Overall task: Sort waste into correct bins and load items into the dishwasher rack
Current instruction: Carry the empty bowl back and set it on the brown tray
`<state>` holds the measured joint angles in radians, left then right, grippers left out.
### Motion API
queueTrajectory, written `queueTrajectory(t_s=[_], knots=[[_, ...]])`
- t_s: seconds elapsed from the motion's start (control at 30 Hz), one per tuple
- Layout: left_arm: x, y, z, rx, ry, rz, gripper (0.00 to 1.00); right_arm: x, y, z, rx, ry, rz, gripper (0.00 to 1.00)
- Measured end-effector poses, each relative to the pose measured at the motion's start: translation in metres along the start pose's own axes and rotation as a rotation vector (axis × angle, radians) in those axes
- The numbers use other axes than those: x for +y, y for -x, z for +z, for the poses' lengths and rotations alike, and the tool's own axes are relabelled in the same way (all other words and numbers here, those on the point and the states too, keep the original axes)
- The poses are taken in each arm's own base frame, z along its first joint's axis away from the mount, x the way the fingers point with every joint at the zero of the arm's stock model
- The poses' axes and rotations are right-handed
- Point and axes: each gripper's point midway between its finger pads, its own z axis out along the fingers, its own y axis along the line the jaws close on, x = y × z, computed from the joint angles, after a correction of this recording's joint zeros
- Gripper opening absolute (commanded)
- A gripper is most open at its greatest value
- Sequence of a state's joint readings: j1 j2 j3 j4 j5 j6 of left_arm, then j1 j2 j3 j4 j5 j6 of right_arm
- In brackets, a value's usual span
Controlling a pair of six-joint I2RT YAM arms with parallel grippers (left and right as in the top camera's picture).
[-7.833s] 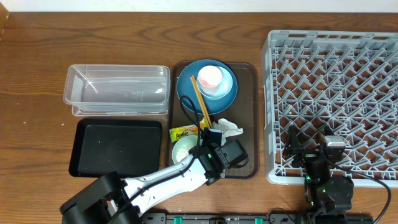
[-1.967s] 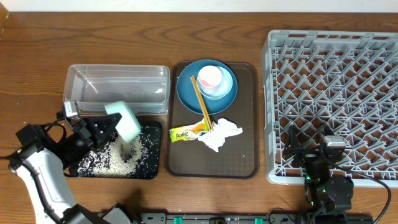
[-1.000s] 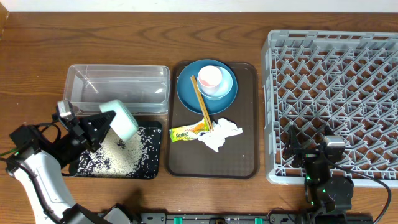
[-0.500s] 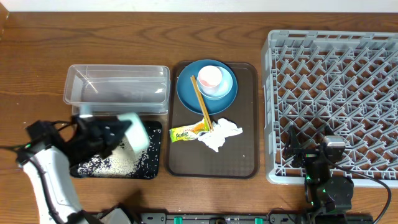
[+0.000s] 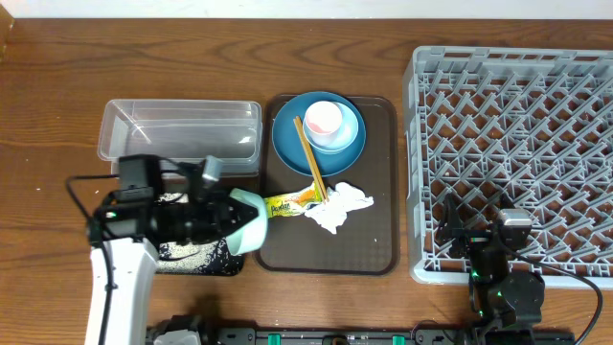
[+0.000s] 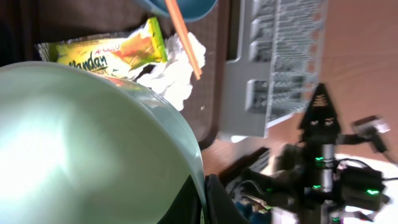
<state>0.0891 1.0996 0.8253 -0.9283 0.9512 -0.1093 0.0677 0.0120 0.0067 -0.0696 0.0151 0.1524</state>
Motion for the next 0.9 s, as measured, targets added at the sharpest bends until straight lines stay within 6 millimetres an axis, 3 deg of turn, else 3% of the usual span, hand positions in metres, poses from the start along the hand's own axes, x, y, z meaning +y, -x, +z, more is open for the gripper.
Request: queueTrajectory(t_s=[0.5,0.9], knots=[[-0.026,-0.025,0.074,0.005,0.304,0.186,0.06,0.0,0.0,0.0,0.0,0.0,0.0,0.99],[-0.007,-0.051,0.136,0.055,0.485,0.243,0.06,0.0,0.0,0.0,0.0,0.0,0.0,0.99]])
